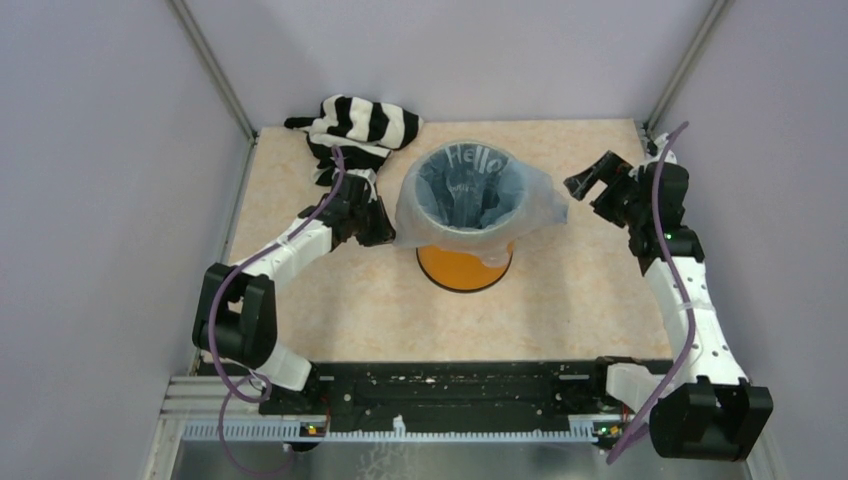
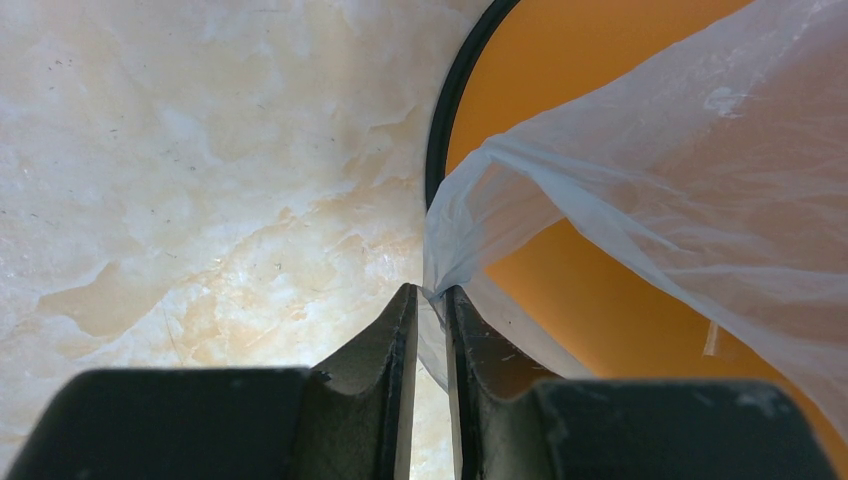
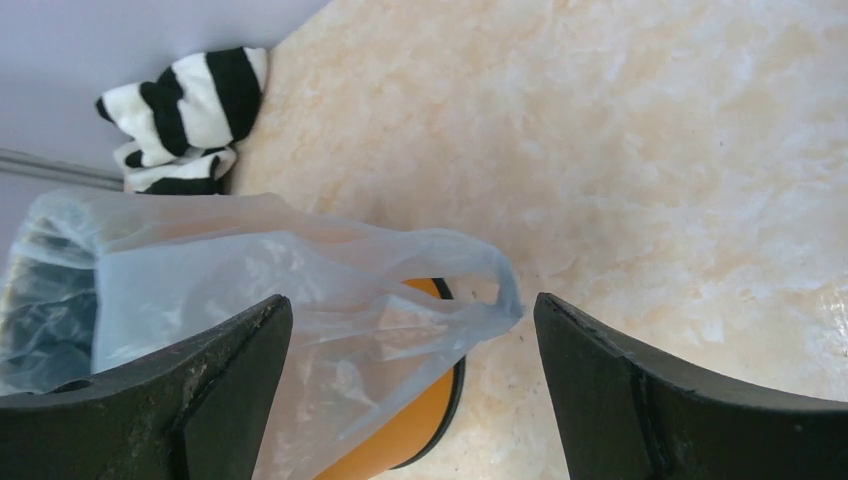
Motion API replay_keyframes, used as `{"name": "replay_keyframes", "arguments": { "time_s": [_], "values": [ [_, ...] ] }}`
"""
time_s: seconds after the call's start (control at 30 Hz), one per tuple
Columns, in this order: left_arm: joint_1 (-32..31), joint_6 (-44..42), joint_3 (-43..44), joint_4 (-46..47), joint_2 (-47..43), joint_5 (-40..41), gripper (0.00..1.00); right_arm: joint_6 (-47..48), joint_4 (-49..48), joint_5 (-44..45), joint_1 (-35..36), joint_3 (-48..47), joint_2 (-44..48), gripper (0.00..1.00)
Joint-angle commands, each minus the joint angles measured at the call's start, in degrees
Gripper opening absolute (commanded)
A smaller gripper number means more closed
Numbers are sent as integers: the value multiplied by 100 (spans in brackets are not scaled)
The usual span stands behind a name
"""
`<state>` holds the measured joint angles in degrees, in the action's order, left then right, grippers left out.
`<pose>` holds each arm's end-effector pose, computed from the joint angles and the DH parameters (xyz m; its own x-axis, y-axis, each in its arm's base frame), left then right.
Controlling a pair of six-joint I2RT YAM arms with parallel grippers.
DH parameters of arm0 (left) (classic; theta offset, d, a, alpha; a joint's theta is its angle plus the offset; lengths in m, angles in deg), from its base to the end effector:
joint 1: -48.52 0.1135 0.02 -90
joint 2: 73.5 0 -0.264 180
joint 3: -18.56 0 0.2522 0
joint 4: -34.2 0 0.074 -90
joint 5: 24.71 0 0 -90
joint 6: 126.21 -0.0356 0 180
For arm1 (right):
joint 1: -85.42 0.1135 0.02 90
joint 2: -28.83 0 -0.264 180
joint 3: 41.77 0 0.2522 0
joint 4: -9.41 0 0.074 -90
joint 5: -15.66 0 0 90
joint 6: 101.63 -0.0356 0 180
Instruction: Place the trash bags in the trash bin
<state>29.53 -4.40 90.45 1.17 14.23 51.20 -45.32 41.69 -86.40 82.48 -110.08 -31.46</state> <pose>0.3031 -0.1135 0.2267 -0.8514 -0.2477 -0.4623 0.0215 0.8643 -0.5025 0.2382 -0.0048 0.3333 -0.4191 0.5647 -0.7110 0.1111 0.8091 0.5771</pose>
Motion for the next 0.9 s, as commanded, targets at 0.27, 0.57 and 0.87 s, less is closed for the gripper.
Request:
{"name": "replay_keyframes", "arguments": {
  "time_s": [0.27, 0.57, 0.87],
  "values": [
    [-132, 83, 293, 304, 184, -74, 18, -536, -1409, 671, 965, 779, -1271, 74],
    [-612, 277, 420, 573, 706, -18, 9, -967, -2231, 612, 1411, 1049, -2087, 26],
    [-759, 437, 436, 702, 841, 206, 7, -905, -2284, 602, 1594, 1045, -2348, 21]
  ]
}}
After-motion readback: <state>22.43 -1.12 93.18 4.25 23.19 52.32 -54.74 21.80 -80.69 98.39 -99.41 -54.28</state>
